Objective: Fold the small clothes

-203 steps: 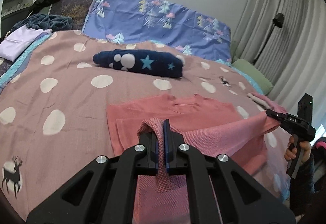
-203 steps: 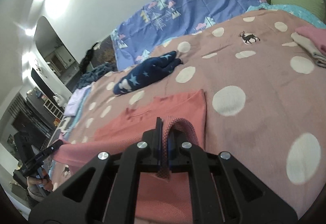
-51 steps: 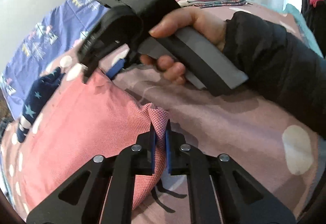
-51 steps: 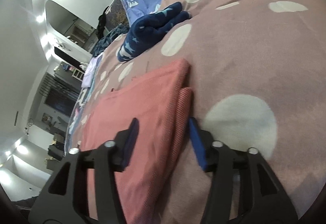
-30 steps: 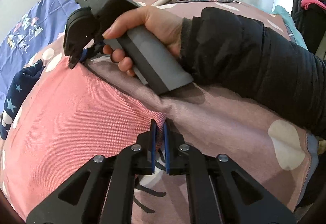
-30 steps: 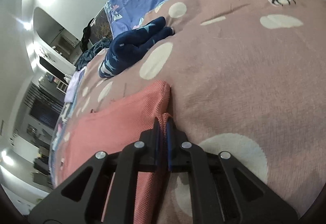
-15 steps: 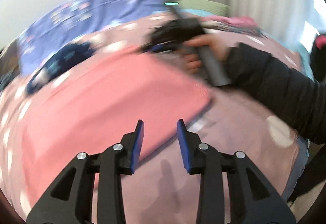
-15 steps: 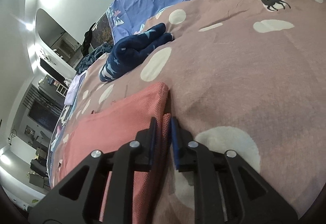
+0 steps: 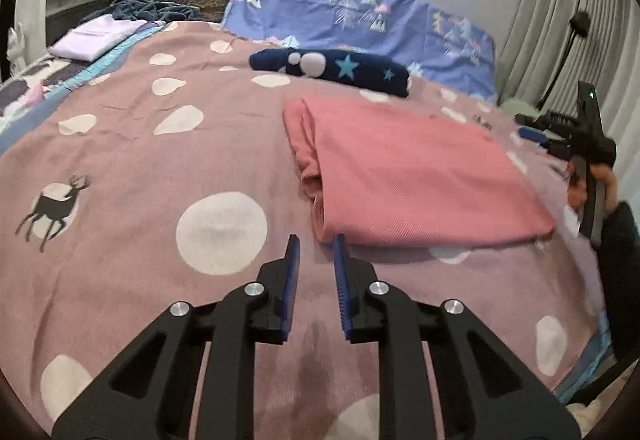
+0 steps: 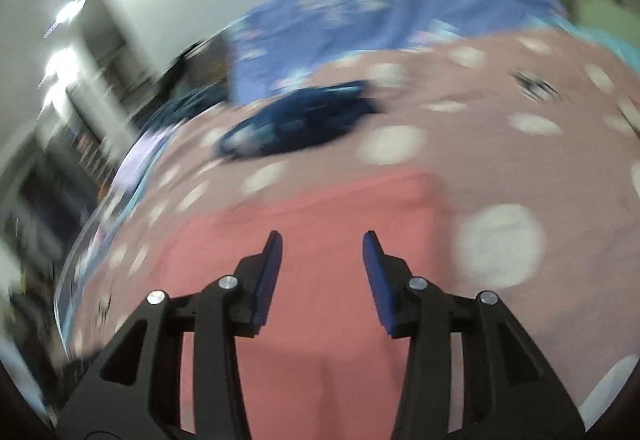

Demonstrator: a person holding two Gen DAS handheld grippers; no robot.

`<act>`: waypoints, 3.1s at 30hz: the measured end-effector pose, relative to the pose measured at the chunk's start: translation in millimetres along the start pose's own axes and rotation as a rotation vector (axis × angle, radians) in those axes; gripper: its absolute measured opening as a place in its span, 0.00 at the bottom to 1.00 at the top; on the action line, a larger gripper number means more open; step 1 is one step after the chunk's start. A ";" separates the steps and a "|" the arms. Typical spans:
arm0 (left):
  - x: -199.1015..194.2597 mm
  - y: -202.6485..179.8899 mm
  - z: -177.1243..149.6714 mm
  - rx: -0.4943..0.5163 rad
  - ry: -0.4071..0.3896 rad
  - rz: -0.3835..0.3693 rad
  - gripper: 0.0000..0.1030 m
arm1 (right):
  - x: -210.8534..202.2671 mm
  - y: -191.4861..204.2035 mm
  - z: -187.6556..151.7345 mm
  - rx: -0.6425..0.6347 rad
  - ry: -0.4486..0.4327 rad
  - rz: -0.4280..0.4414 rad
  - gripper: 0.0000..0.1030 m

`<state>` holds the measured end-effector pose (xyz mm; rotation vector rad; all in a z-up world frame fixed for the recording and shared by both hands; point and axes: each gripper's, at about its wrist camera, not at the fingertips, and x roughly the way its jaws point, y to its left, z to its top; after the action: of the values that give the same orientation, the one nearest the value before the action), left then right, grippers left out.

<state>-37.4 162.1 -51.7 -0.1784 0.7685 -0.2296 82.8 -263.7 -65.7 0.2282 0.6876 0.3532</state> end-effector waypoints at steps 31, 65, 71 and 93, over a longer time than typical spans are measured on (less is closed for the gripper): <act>82.7 51.8 22.4 -0.147 0.134 -0.507 0.06 | 78.7 259.3 -178.8 -0.828 0.208 -0.066 0.61; 184.9 77.8 120.2 -0.323 0.061 -0.457 0.01 | 96.2 296.2 -164.0 -0.863 0.011 -0.166 0.04; 195.6 109.8 102.6 -0.417 0.083 -0.369 0.00 | 120.8 286.9 -181.9 -0.874 0.144 -0.146 0.04; 218.1 77.3 106.8 -0.371 0.116 -0.431 0.06 | 116.5 288.8 -187.1 -0.885 0.118 -0.142 0.05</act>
<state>200.4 185.6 -140.2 -0.6901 0.8789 -0.5080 -25.8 63.1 -181.3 -0.6829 0.6012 0.5046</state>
